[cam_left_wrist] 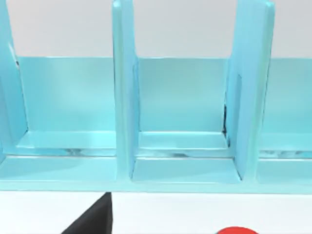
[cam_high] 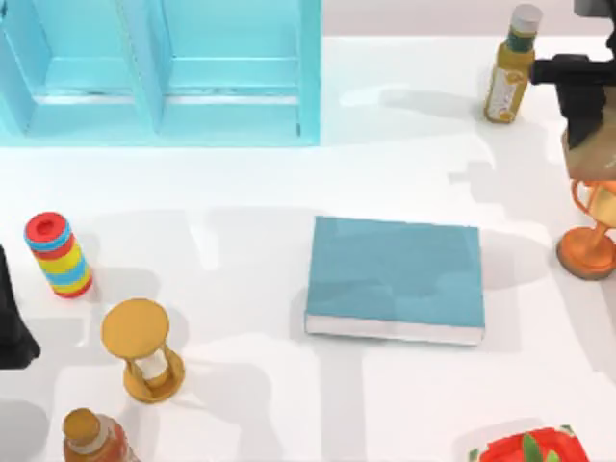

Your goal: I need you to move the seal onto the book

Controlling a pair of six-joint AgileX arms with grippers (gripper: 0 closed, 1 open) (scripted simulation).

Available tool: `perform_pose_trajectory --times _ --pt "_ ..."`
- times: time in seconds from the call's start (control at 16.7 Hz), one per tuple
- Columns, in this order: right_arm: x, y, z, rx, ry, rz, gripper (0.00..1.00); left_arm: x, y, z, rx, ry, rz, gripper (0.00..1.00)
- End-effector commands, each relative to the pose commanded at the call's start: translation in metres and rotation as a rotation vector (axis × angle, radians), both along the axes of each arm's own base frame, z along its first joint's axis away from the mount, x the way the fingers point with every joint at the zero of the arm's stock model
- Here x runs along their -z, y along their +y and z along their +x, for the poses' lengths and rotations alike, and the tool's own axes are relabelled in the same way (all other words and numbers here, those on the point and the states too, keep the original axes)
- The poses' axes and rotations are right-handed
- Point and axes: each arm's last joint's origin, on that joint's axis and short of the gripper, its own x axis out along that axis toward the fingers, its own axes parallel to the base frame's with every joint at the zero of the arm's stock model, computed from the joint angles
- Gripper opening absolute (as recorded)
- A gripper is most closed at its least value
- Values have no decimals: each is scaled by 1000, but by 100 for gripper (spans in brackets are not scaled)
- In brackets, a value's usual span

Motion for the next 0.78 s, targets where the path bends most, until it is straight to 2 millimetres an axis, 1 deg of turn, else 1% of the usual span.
perform_pose_trajectory --times 0.12,0.24,0.36,0.48,0.6,0.78 --pt "13 39 6 2 3 14 0 0 0 0 0 0 0 100" --pt "33 79 8 3 30 15 0 0 0 0 0 0 0 100" --pt "56 116 5 2 68 2 0 0 0 0 0 0 0 100" --pt "77 145 -2 0 103 -18 0 0 0 0 0 0 0 100" --pt "90 161 -7 -4 125 -35 0 0 0 0 0 0 0 100" --pt "92 162 -8 -4 128 -37 0 0 0 0 0 0 0 100"
